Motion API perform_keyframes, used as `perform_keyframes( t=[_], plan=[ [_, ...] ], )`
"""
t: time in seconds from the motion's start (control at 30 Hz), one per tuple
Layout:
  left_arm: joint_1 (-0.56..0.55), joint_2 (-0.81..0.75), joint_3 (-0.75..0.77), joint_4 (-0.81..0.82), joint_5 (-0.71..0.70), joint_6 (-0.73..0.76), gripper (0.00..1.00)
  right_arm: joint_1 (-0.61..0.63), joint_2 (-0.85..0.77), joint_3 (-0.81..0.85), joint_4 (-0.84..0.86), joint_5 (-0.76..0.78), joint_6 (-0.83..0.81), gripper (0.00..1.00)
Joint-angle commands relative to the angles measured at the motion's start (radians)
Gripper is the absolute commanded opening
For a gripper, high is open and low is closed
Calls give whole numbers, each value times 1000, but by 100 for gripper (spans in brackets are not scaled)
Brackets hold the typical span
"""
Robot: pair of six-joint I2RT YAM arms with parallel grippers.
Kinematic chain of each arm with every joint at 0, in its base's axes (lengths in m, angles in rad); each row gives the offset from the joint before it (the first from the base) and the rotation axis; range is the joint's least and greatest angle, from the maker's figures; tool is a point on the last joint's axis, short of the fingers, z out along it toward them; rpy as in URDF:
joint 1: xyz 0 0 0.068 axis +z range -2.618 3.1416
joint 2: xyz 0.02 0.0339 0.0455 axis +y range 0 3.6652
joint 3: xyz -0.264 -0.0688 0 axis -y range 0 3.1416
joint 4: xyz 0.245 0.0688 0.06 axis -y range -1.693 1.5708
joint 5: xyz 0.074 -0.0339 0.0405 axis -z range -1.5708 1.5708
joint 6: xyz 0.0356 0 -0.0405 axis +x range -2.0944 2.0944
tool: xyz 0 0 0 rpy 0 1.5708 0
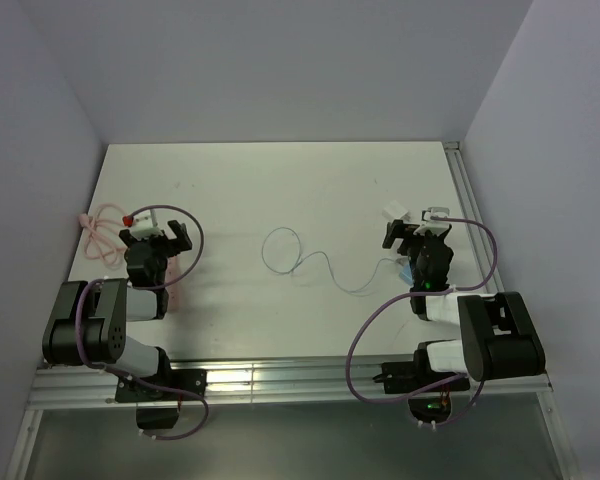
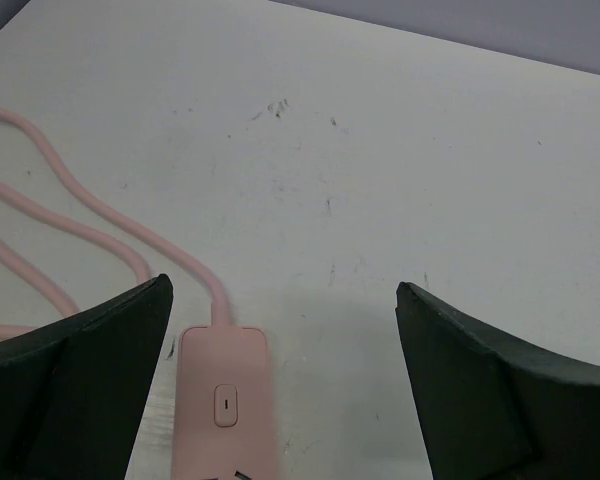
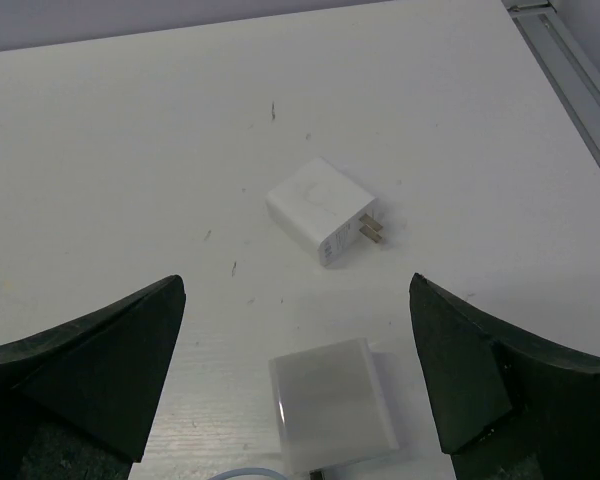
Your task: Insert the plug
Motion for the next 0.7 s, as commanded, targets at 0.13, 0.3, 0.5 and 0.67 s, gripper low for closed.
perform_keyframes(
  t=[0.13, 0.3, 0.5, 0.67],
  plan=[
    [2, -11, 26, 40, 16, 17, 100, 4, -13, 27, 61, 19, -19, 100],
    [-1, -25, 8, 79, 32, 31, 99, 6, -16, 22, 67, 48, -20, 100],
    [-25, -320, 110, -358, -82, -79, 100, 62, -168, 87, -148, 229, -17, 100],
    [-30, -535, 84, -502, -66, -259, 100, 107, -298, 105, -315, 301, 127, 100]
  ],
)
